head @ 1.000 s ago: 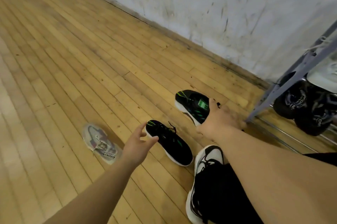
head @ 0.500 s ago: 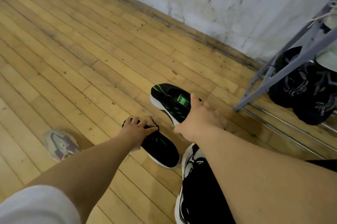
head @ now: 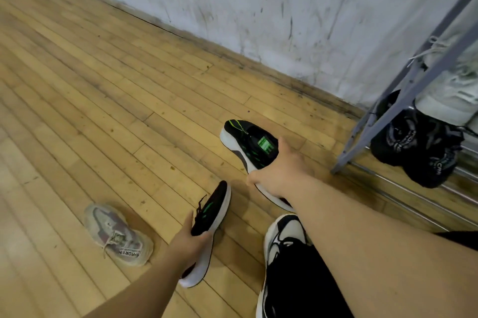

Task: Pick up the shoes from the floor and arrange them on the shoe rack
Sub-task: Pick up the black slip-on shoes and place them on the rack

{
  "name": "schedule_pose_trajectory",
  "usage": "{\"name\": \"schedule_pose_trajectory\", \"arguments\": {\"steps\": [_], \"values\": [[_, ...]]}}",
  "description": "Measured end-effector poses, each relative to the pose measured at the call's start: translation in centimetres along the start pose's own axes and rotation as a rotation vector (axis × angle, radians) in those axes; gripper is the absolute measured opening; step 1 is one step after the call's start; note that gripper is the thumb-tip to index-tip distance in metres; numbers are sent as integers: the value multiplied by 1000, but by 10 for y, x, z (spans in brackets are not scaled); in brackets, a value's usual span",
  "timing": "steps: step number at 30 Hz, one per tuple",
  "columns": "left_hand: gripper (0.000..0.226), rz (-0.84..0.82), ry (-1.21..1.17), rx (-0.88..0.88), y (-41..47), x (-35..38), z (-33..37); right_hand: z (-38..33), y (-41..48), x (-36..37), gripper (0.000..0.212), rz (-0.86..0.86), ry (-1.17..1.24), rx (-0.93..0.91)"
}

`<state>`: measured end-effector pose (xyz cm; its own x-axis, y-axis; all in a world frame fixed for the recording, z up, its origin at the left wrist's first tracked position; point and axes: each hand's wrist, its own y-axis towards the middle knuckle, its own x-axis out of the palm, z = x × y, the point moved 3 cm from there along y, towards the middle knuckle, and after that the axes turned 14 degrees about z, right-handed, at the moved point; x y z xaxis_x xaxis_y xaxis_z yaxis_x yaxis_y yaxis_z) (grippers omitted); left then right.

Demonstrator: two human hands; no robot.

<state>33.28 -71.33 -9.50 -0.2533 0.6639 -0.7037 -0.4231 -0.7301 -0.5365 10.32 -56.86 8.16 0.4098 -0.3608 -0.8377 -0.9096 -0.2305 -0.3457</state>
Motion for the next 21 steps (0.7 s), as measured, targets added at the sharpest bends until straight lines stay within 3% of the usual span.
{"name": "schedule_pose_trajectory", "arguments": {"steps": [3, 8, 10, 12, 15, 21], "values": [[81, 45, -302, -59, -20, -32, 20, -25, -18, -53, 109, -16, 79, -152], [57, 80, -633, 222, -53, -122, 124, -28, -69, -197, 113, 151, -16, -541], [55, 84, -688, 356, -80, -155, 177, -5, -92, -253, 122, 261, -133, -608], [52, 85, -685, 512, -114, -176, 229, 30, -118, -302, 125, 349, -213, -609], [68, 83, -617, 785, -179, -186, 307, 95, -159, -354, 128, 474, -263, -580], [76, 4, -265, 1206, -318, -128, 431, 241, -216, -389, 119, 690, -305, -519]]}}
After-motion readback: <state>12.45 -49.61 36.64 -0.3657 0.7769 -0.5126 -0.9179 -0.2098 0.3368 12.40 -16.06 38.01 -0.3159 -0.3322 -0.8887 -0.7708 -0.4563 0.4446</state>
